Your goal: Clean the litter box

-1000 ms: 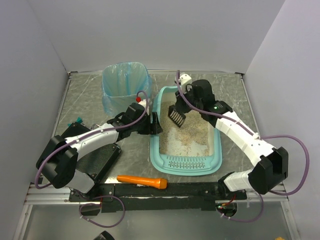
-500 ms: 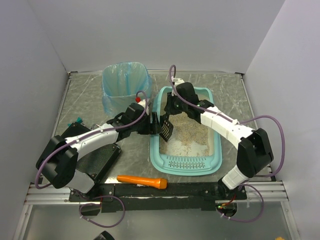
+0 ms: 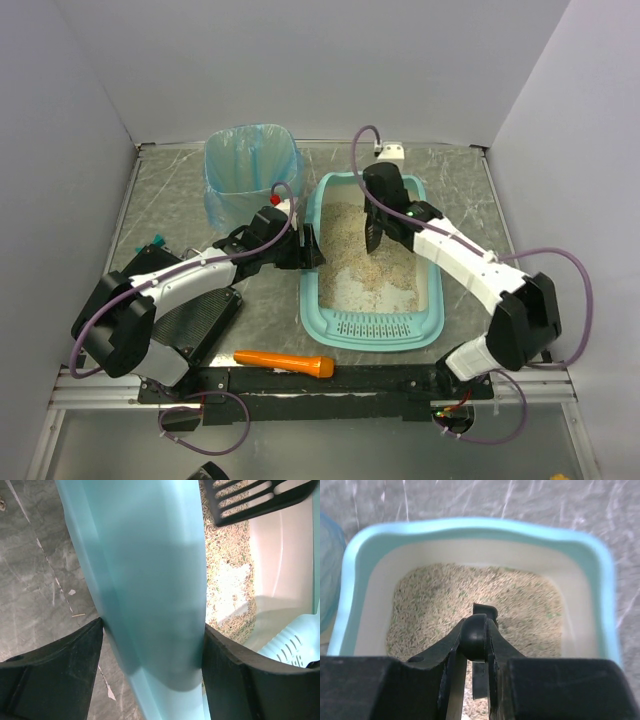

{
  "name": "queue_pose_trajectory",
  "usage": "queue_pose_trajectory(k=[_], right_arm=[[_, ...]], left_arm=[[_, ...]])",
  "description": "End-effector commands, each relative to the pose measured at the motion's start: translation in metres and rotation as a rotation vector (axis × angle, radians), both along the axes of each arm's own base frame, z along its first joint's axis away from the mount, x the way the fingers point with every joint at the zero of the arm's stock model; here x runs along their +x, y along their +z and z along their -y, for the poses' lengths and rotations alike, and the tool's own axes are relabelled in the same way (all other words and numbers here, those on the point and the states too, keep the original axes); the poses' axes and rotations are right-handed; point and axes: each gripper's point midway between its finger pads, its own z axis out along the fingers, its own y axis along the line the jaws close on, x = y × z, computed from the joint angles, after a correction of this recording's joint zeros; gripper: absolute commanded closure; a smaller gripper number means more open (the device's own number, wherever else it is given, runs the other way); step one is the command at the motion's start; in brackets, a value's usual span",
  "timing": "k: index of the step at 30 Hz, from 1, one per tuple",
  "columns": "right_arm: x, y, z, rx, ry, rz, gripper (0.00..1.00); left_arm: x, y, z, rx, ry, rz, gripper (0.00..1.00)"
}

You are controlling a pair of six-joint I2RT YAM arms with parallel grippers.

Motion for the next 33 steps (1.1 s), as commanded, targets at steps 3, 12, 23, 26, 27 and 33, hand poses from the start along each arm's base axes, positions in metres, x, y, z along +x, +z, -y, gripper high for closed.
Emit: queue_pose_trajectory(k=[3, 12, 23, 26, 27, 33], right_arm=[[0.0, 0.058, 0.015, -0.051, 0.135, 0.228, 1.0], [0.008, 0.034, -0.037, -0.723, 0.839, 0.497, 1.0], [0.041, 0.002, -0.035, -0.869, 0.777, 0.517, 1.0], [0.04, -0.019, -0.042, -0.829, 0.821, 0.501, 1.0], [0.041, -0.023, -0.044, -0.825, 0.831, 0.495, 1.0], [0.048, -0.057, -0.05, -0.816, 0.862, 0.447, 1.0]], left_arm=[[-0.003, 0.039, 0.025, -0.139, -0.092, 0.09, 0.25], [-0.004, 0.038, 0.023, -0.133, -0.089, 0.094, 0.25], [-0.003, 0.037, 0.021, -0.13, -0.079, 0.096, 0.25], [-0.003, 0.036, 0.021, -0.128, -0.078, 0.097, 0.25], [-0.003, 0.037, 0.021, -0.128, -0.077, 0.098, 0.25], [-0.003, 0.038, 0.019, -0.128, -0.073, 0.106, 0.25]])
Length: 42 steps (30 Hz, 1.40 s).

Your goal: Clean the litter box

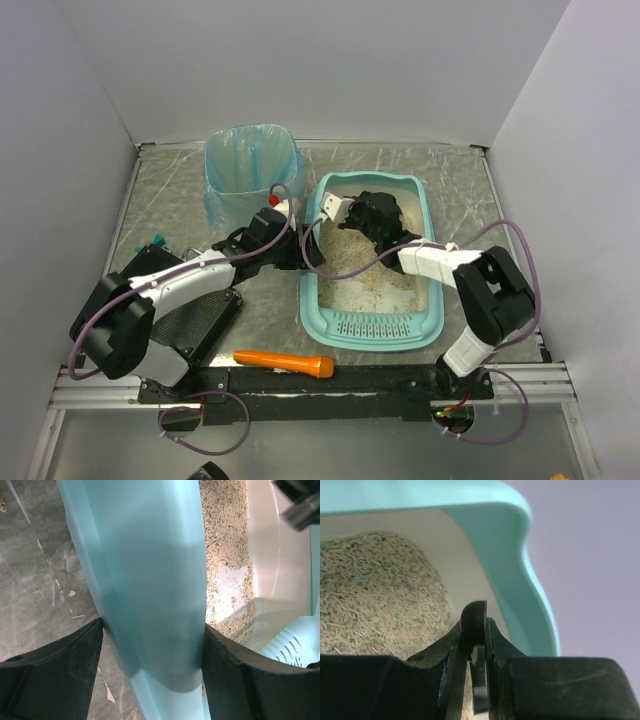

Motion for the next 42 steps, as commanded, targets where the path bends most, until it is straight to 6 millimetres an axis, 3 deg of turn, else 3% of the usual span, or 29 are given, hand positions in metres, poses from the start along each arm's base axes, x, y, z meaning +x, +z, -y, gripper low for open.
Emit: queue_pose_trajectory(k=[1, 8, 13, 17, 21, 26, 29, 32, 33, 35, 36, 37, 38, 42], right_arm=[[0.007, -0.001, -0.009, 0.043, 0.033, 0.03, 1.0], [-0.018, -0.012, -0.026, 0.143, 0.125, -0.072, 1.0], [-0.049, 0.002, -0.04, 0.256, 0.233, -0.119, 1.0], [-0.052, 0.005, -0.035, 0.267, 0.207, -0.121, 1.0], [-0.068, 0.021, -0.034, 0.292, 0.236, -0.093, 1.0], [-0.086, 0.06, -0.025, 0.386, 0.242, 0.002, 1.0], [-0.081, 0.08, -0.014, 0.415, 0.182, 0.053, 1.0], [-0.063, 0.076, -0.007, 0.364, 0.113, 0.072, 1.0], [-0.054, 0.063, -0.007, 0.32, 0.095, 0.069, 1.0], [-0.041, 0.065, -0.01, 0.306, 0.101, 0.098, 1.0], [-0.036, 0.053, -0.016, 0.294, 0.12, 0.073, 1.0], [-0.029, 0.059, -0.02, 0.304, 0.13, 0.087, 1.0], [-0.022, 0.047, -0.022, 0.301, 0.126, 0.066, 1.0], [-0.014, 0.034, -0.04, 0.348, 0.169, 0.023, 1.0]], left_arm=[[-0.004, 0.04, 0.019, -0.118, -0.078, 0.099, 0.25], [-0.001, 0.042, 0.015, -0.104, -0.064, 0.115, 0.25], [-0.004, 0.043, 0.015, -0.117, -0.068, 0.114, 0.25], [-0.006, 0.045, 0.014, -0.122, -0.066, 0.117, 0.25], [-0.006, 0.046, 0.012, -0.12, -0.059, 0.123, 0.26], [-0.006, 0.046, 0.01, -0.112, -0.056, 0.128, 0.26], [-0.005, 0.046, 0.01, -0.11, -0.057, 0.127, 0.25], [-0.005, 0.046, 0.012, -0.113, -0.06, 0.126, 0.25], [-0.005, 0.046, 0.012, -0.115, -0.061, 0.125, 0.25], [-0.005, 0.045, 0.012, -0.114, -0.058, 0.121, 0.25], [-0.006, 0.045, 0.013, -0.117, -0.061, 0.118, 0.25], [-0.006, 0.044, 0.013, -0.116, -0.06, 0.116, 0.25], [-0.005, 0.044, 0.013, -0.119, -0.06, 0.113, 0.25], [-0.006, 0.041, 0.015, -0.122, -0.063, 0.099, 0.26]])
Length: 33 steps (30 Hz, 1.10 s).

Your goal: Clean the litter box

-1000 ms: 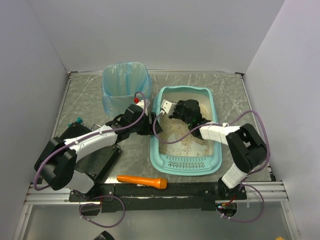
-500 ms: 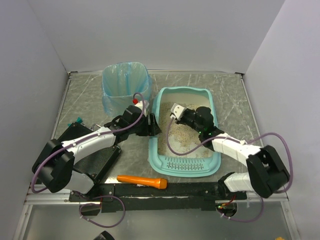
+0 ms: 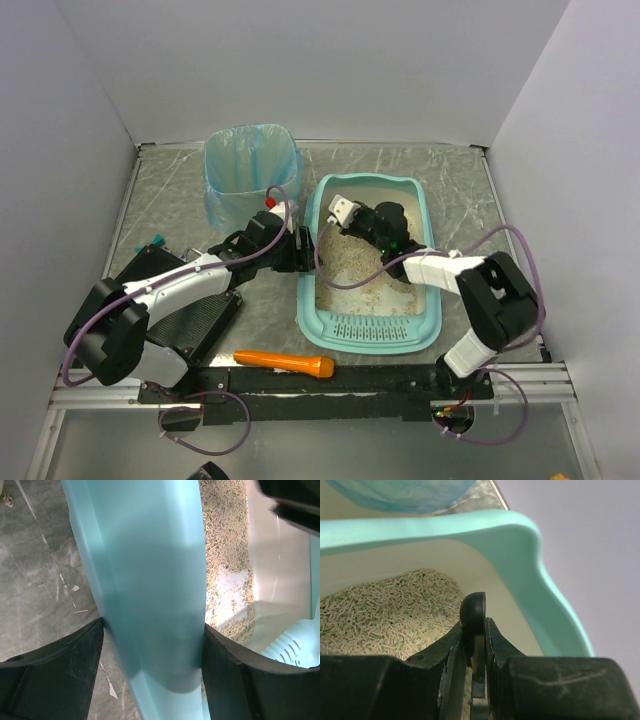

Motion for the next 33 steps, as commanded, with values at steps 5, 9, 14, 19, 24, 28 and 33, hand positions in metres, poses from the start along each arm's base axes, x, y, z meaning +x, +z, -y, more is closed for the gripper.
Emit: queue_pose_trajectory(k=[5, 9, 14, 19, 24, 28, 33], right_arm=[[-0.016, 0.043, -0.038, 0.174, 0.169, 0.048, 1.0], [-0.052, 0.045, -0.046, 0.161, 0.257, -0.001, 1.0], [-0.062, 0.061, -0.034, 0.192, 0.203, 0.03, 1.0], [-0.024, 0.093, 0.019, 0.252, -0.178, 0.061, 1.0], [-0.015, 0.081, 0.069, 0.554, -0.603, -0.288, 1.0], [-0.027, 0.055, 0.082, 0.79, -0.752, -0.414, 1.0], [-0.022, 0.042, 0.091, 1.012, -0.874, -0.416, 1.0]], left_arm=[[0.0, 0.041, 0.019, -0.114, -0.062, 0.089, 0.25], [-0.001, 0.038, 0.021, -0.115, -0.065, 0.084, 0.26], [-0.001, 0.033, 0.02, -0.109, -0.061, 0.07, 0.25], [0.0, 0.033, 0.018, -0.098, -0.05, 0.071, 0.25], [0.002, 0.031, 0.017, -0.097, -0.035, 0.064, 0.26], [0.0, 0.03, 0.017, -0.102, -0.034, 0.055, 0.26], [-0.001, 0.028, 0.016, -0.099, -0.033, 0.053, 0.26]])
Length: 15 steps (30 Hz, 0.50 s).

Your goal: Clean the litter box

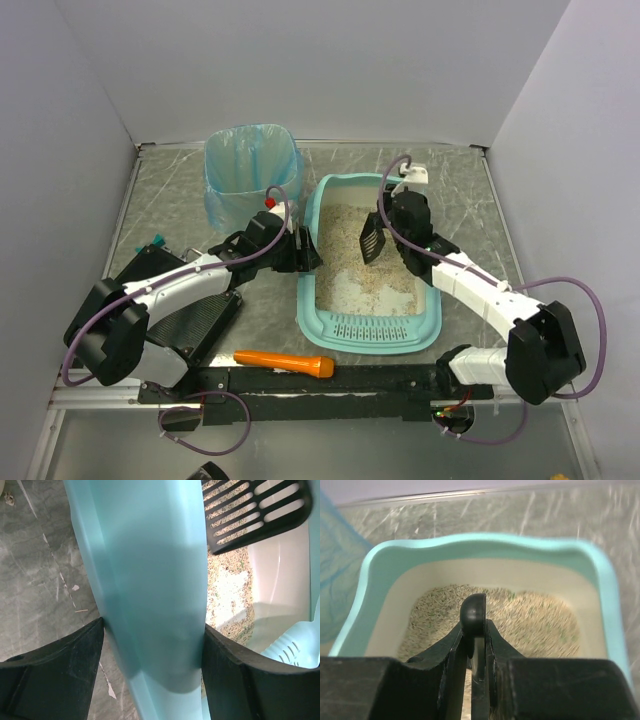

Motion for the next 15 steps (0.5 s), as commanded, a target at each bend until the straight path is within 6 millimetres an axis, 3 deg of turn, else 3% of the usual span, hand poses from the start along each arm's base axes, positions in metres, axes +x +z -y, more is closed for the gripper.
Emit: queue_pose_trajectory(k=[1, 6, 11, 15], right_arm=[[0.005, -0.014, 0.014, 0.23, -0.216, 0.005, 1.0], [0.013, -0.002, 0.04, 0.223, -0.354, 0.123, 1.0], [0.001, 0.032, 0.041, 0.257, -0.312, 0.189, 1.0], [-0.01, 0.032, 0.052, 0.265, -0.35, 0.181, 1.0]], left_arm=[[-0.002, 0.029, 0.017, -0.096, -0.05, 0.06, 0.26], [-0.004, 0.029, 0.018, -0.098, -0.056, 0.057, 0.26], [-0.004, 0.027, 0.016, -0.091, -0.042, 0.059, 0.26], [-0.003, 0.027, 0.017, -0.094, -0.043, 0.056, 0.26]])
